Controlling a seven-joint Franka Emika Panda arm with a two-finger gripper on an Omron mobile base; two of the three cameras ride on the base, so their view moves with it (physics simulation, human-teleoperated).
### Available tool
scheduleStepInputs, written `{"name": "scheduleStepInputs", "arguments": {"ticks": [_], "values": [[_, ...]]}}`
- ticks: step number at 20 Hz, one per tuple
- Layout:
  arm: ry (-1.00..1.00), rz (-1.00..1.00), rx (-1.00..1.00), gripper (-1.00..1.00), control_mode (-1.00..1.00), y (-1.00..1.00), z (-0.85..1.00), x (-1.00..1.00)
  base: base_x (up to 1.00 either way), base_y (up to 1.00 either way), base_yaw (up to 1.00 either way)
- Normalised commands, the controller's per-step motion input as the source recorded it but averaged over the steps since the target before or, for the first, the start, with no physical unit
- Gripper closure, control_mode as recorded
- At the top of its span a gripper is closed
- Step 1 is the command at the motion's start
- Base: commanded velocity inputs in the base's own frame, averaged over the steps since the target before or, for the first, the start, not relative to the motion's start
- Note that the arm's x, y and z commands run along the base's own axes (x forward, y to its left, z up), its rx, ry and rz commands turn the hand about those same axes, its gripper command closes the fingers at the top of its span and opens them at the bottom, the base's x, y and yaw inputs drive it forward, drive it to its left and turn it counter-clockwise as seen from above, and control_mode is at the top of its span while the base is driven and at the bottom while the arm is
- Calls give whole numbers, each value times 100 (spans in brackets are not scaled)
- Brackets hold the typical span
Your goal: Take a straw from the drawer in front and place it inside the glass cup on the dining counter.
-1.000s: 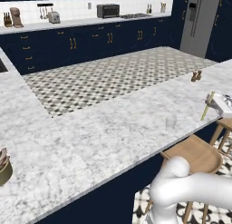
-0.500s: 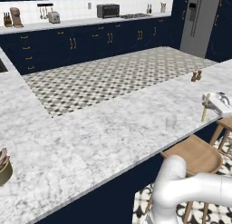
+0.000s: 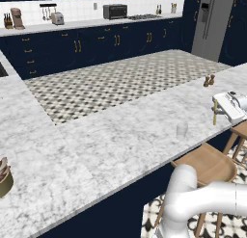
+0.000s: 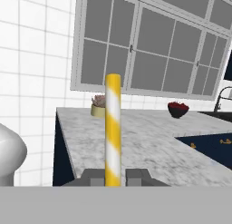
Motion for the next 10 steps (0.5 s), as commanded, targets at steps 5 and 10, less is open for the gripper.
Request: {"name": "scheduleStepInputs", "arguments": {"ticks": [5, 10], "values": [[-14, 1, 0, 100, -100, 0, 0, 19, 0, 0, 0], [-10, 1, 1, 100, -100, 2, -1, 28, 0, 0, 0]]}}
